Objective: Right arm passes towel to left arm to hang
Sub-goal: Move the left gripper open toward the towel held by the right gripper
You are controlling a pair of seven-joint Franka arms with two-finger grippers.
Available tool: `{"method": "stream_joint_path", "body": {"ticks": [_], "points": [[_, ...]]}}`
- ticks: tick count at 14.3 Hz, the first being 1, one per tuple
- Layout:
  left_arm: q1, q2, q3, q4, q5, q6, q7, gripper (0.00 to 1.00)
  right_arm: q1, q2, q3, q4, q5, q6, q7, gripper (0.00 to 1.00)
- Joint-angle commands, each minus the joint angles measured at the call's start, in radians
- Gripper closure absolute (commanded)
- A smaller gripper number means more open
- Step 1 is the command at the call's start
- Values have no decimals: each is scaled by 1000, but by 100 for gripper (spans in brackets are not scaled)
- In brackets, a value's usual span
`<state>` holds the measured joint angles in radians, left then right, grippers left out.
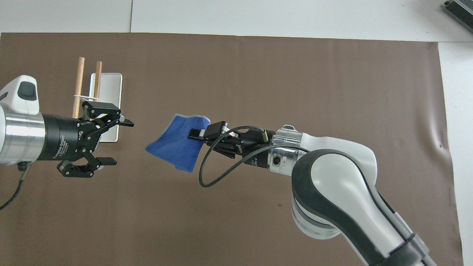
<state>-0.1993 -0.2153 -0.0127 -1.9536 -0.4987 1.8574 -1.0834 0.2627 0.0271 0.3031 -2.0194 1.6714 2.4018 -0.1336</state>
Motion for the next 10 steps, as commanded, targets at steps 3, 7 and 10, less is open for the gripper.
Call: {"method": "stream_joint_path", "body": {"ticks": [3,7,10], "points": [[-86,-96,11,-183,-60,239,-196,0,-3,-13,4,-16,25,10,-38,100],[-166,-96,11,-241,-60,373,-306,0,-3,-13,4,-15,25,10,-40,100],[-181,-75,11,-251,-60,425,-308,0,-3,-13,4,-15,25,10,-40,100]]}}
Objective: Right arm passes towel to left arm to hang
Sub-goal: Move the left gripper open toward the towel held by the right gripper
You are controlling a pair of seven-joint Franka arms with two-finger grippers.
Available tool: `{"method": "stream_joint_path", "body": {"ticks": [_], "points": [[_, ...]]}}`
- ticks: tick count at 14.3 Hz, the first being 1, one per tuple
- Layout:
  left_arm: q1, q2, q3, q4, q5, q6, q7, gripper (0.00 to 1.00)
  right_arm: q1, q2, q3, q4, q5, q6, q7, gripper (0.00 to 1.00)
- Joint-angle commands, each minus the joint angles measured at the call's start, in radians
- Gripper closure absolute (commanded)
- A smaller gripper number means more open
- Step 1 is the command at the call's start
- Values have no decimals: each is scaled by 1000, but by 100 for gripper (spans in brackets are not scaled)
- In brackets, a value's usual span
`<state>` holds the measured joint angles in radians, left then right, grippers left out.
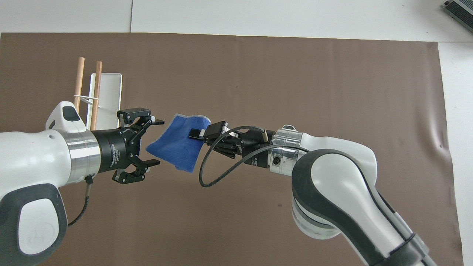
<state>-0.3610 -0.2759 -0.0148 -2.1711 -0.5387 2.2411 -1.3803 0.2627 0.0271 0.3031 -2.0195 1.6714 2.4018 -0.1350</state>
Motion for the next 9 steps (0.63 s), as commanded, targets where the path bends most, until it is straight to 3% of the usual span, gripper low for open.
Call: {"method": "stream_joint_path", "body": {"ticks": [1,4,7,9], "points": [[-19,-14,13,-35,-20,41,-11,0,-3,-13,4,-15,25,10,-38,100],[-12,-13,16,-33,-20,43,-10,0,-3,-13,4,-15,25,11,-38,100],[-9,0,16,-22,-20,49,-11,32,-3,-13,4,-15,25,11,-38,100],[-16,0,16,-22,-20,49,-5,67,-3,-13,4,-15,25,11,-38,100]]}}
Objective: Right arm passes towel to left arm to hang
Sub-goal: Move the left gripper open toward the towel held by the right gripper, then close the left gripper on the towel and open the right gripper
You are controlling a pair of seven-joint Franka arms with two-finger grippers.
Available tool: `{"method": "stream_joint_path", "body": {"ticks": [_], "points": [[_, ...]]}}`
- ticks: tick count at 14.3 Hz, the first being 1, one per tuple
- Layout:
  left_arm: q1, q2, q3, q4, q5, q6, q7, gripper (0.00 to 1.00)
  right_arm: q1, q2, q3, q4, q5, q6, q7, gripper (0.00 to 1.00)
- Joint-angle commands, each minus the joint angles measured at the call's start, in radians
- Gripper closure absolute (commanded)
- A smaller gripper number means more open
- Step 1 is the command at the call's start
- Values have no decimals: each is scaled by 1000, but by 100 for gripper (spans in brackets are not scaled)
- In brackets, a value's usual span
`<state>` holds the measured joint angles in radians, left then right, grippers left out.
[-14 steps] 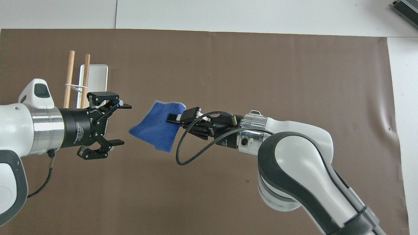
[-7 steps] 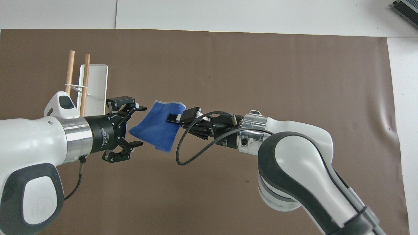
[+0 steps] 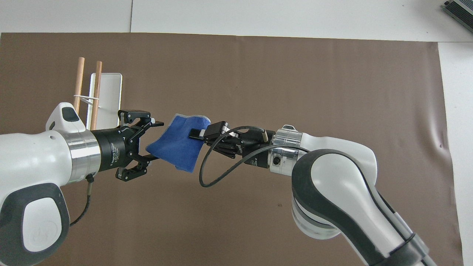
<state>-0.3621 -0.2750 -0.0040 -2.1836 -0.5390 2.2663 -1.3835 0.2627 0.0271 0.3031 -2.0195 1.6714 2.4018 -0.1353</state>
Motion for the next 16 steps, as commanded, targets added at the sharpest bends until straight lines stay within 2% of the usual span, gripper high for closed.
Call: {"method": "stream_joint_path", "body": {"ticks": [1,3,11,12,13,14,16], "points": [[-17,-1,2,-10,-19,24,1,79,-3,-13,4,-15,27,11,-38,100],[-20,-1,2,-10,-18,26,3,100,-3,-13,4,-15,27,11,-38,100],[-5,-1,9,2,-19,-34,3,100,-5,-13,2,-15,25,11,-29,100],[15,0,10,10,-19,-53,3,100,-5,-13,1,-15,22,13,-26,64],[32,3,10,13,-19,-62,1,100,-5,-13,-1,-15,19,35,-23,1],[40,3,10,13,-19,-71,4,100,-2,-15,1,-15,8,92,-29,0],[64,2,10,13,-18,-83,11,100,-2,-10,2,-15,-106,149,-26,0]]}}
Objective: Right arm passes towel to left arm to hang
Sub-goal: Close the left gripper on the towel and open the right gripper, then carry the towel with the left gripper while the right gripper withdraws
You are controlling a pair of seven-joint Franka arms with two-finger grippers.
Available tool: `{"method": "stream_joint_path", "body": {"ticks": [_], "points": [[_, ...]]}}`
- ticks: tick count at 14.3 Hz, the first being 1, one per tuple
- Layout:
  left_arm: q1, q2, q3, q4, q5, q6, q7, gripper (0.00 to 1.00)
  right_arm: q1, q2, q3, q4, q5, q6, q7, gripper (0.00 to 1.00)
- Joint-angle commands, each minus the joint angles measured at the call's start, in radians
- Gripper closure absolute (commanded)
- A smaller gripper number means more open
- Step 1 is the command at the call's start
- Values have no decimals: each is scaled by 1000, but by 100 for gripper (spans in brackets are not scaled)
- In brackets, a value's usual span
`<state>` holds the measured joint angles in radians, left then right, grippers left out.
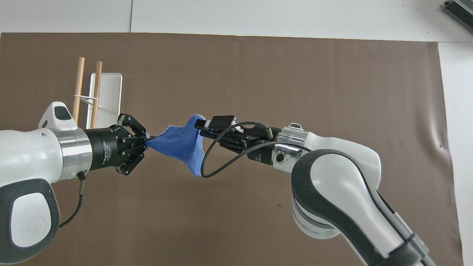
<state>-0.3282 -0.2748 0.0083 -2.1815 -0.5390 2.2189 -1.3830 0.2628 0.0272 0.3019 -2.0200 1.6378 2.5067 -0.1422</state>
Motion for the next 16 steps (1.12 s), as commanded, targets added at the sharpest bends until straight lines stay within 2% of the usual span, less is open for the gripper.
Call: {"method": "stream_joint_path", "body": {"ticks": [1,4,6,9,13,16], "points": [[38,2,-2,11,-18,-33,12,100,-5,-6,2,-14,-152,47,-16,0],[55,5,2,11,-12,-19,19,100,-17,13,0,-16,-329,138,-16,0],[100,5,1,11,-7,-15,16,100,-48,17,-6,-22,-441,146,-14,0],[136,17,2,11,-6,35,-5,100,-129,31,-6,-26,-683,135,-8,0],[193,51,2,9,-6,93,-83,100,-229,37,-7,-16,-1028,63,44,0],[210,107,2,14,-6,208,-175,100,-246,37,-9,3,-1330,-14,197,0]]}}
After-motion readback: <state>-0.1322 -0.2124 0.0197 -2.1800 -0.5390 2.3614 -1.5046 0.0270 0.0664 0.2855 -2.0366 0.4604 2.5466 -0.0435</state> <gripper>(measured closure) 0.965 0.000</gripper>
